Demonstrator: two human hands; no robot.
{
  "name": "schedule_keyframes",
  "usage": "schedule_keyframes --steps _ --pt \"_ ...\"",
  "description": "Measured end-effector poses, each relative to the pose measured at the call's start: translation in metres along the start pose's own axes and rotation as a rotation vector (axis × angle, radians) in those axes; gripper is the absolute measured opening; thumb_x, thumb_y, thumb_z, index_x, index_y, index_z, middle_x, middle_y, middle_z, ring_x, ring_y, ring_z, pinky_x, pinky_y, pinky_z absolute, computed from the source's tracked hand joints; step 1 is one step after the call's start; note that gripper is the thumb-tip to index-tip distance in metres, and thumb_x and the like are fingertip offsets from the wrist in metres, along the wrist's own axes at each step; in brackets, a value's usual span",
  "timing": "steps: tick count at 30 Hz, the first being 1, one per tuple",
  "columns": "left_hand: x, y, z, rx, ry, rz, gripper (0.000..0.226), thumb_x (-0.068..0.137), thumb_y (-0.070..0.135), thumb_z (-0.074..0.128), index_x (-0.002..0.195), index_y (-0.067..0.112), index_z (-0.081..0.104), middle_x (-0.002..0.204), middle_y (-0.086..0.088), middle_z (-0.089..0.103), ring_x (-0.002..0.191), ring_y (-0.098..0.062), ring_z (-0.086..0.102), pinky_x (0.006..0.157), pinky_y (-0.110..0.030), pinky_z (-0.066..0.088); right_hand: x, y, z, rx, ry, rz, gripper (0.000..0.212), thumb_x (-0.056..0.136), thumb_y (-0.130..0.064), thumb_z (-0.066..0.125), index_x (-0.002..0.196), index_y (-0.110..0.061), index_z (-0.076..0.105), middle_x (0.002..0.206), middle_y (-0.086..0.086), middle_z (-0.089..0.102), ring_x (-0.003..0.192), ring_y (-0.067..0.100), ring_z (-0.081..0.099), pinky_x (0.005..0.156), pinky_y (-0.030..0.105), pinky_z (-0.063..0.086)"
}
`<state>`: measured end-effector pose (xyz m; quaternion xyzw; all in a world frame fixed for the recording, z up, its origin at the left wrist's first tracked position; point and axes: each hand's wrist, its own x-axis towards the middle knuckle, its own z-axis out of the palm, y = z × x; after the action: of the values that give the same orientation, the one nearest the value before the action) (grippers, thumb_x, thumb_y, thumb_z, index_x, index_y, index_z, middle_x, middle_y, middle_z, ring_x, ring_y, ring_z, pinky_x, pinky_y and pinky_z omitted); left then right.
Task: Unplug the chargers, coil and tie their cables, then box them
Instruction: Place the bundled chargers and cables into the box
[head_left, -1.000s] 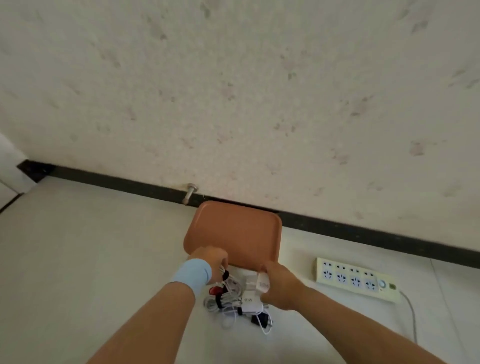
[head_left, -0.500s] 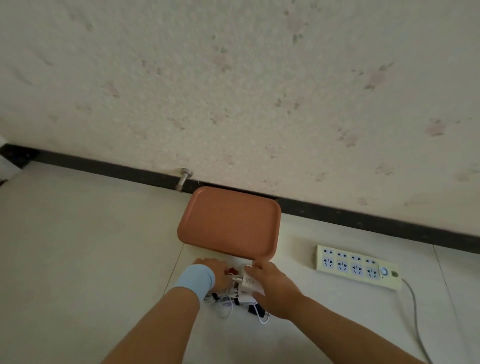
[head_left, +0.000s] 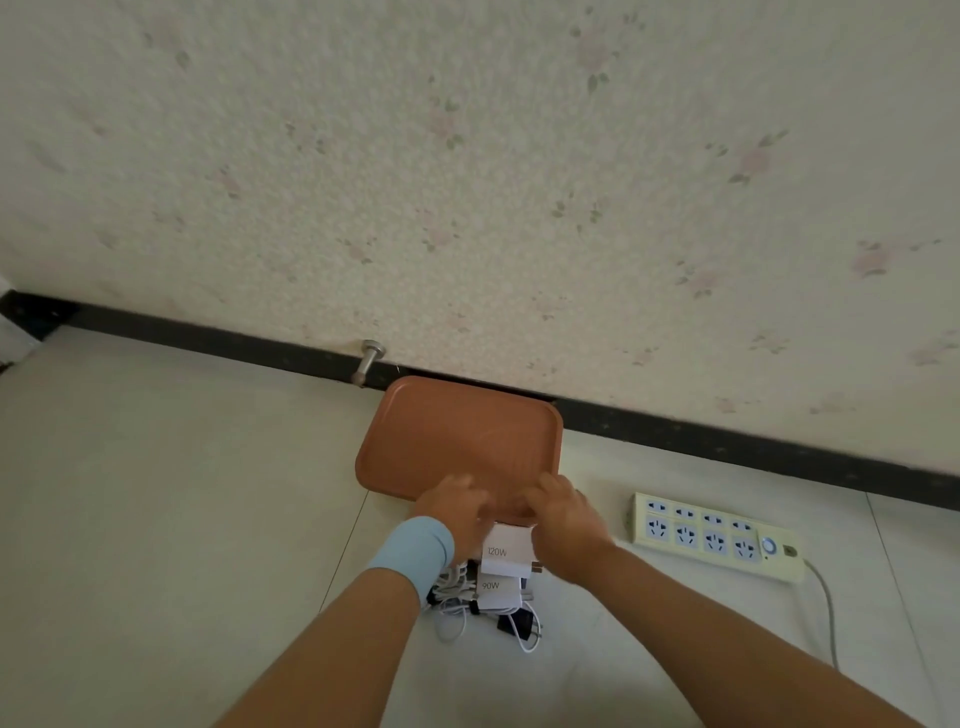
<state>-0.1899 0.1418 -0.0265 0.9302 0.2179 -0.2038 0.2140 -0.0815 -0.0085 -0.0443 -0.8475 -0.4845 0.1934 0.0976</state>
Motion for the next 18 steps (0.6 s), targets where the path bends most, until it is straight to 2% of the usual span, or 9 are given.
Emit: schedule_keyframes --steps 1,3,6,8,10,13,18 --pt "0.004 -0.002 -0.003 0.005 0.052 0.009 0.034 0.098 0.029 0.047 0.131 0.025 0.058 0.132 -0.001 0.047 0.127 -0.022 0.041 0.101 -0.036 0.042 0.005 0.004 -0.004 -0.069 -0.015 -0.018 0.044 0.091 -0.004 0.051 0.131 -0.021 0.057 0.131 0.0 0.05 0.12 0.02 0.046 0.106 0.036 0.042" --pt "0.014 -0.007 -0.006 0.039 0.109 0.026 0.033 0.095 0.021 0.05 0.127 0.023 0.058 0.129 0.002 0.048 0.123 -0.02 0.042 0.096 -0.035 0.045 0.012 0.011 -0.007 -0.19 -0.077 -0.071 0.047 0.097 -0.009 0.053 0.143 -0.018 0.047 0.15 0.005 0.041 0.136 0.025 0.04 0.116 0.039 0.036" --pt "0.027 -0.014 0.001 0.086 0.077 0.044 0.049 0.089 0.012 0.055 0.137 0.02 0.051 0.147 0.003 0.039 0.134 -0.02 0.035 0.103 -0.034 0.043 0.022 0.017 -0.005 -0.377 -0.17 -0.181 0.067 0.1 -0.015 0.057 0.158 -0.012 0.024 0.167 0.01 0.016 0.152 0.03 0.019 0.123 0.039 0.019" --pt "0.034 -0.016 0.007 0.128 0.038 0.059 0.061 0.09 0.012 0.058 0.148 0.018 0.039 0.16 0.002 0.023 0.146 -0.02 0.022 0.113 -0.035 0.034 0.029 0.018 -0.001 -0.469 -0.197 -0.222 0.069 0.101 -0.02 0.056 0.159 -0.009 0.019 0.166 0.016 0.016 0.152 0.034 0.021 0.123 0.042 0.018" --pt "0.038 -0.017 0.011 0.169 0.003 0.069 0.067 0.091 0.012 0.059 0.152 0.016 0.031 0.163 0.001 0.014 0.149 -0.02 0.014 0.117 -0.035 0.029 0.036 0.02 0.002 -0.549 -0.183 -0.271 0.061 0.103 -0.019 0.052 0.156 -0.005 0.025 0.161 0.022 0.026 0.145 0.039 0.034 0.121 0.046 0.028" --pt "0.043 -0.016 0.014 0.207 0.019 0.081 0.064 0.09 0.015 0.063 0.148 0.015 0.037 0.161 0.0 0.019 0.146 -0.021 0.019 0.113 -0.038 0.035 0.038 0.022 0.002 -0.646 -0.211 -0.342 0.054 0.107 -0.015 0.041 0.154 0.005 0.022 0.157 0.032 0.027 0.138 0.049 0.039 0.114 0.053 0.038" --pt "0.053 -0.019 0.016 0.213 0.043 0.091 0.058 0.089 0.019 0.067 0.143 0.015 0.046 0.157 -0.001 0.03 0.141 -0.023 0.028 0.112 -0.037 0.036 0.037 0.024 0.001 -0.72 -0.237 -0.419 0.055 0.111 -0.018 0.029 0.156 0.006 0.008 0.161 0.034 0.013 0.145 0.052 0.026 0.119 0.055 0.029"
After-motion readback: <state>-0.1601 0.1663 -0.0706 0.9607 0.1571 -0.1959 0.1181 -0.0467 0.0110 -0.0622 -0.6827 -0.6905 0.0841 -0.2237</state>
